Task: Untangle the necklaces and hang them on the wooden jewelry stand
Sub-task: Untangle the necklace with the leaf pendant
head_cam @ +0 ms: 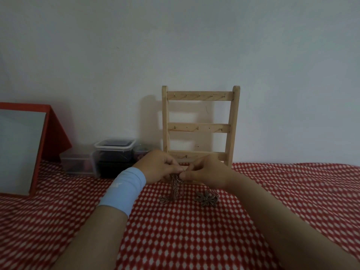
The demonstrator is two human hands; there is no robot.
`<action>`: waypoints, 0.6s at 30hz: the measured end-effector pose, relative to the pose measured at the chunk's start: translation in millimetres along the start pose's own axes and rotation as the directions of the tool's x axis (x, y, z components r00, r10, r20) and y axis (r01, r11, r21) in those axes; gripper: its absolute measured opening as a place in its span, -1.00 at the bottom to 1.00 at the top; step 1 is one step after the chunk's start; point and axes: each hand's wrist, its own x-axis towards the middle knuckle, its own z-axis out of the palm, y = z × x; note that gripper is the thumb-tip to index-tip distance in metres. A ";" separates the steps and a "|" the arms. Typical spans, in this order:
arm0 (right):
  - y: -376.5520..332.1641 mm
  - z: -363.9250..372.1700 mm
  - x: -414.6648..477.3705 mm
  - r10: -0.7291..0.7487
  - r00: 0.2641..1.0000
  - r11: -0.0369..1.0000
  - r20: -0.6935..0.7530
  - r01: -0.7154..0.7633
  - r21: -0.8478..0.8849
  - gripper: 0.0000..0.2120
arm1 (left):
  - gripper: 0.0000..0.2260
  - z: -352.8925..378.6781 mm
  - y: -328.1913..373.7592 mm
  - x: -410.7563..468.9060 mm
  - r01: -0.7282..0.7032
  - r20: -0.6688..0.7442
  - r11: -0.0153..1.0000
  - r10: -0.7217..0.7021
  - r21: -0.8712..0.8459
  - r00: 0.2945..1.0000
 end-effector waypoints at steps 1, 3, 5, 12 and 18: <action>2.1 0.4 0.6 -0.006 1.000 1.000 0.015 0.006 -0.005 -0.90 | -0.89 0.5 0.7 0.8 -0.002 -0.020 1.000 0.002 0.013 1.000; 2.7 0.6 0.7 -0.014 0.999 1.000 0.035 0.014 0.005 -0.92 | -0.88 -0.4 0.8 1.4 -0.016 -0.054 1.000 0.017 0.014 0.998; 2.0 -0.3 -0.1 -0.037 0.999 0.999 0.026 0.037 0.020 -0.88 | -0.88 -2.2 0.9 0.4 -0.027 -0.034 0.999 0.026 -0.022 0.999; 3.9 1.6 1.3 -0.098 0.994 0.989 -0.036 0.094 -0.113 -0.71 | -0.86 -5.0 -2.8 -2.4 0.027 0.082 0.992 -0.017 -0.126 0.997; 1.3 2.6 0.3 -0.130 0.991 0.981 -0.038 0.123 -0.152 -0.74 | -0.85 -11.8 0.8 -0.8 0.015 0.059 0.993 -0.021 0.113 0.998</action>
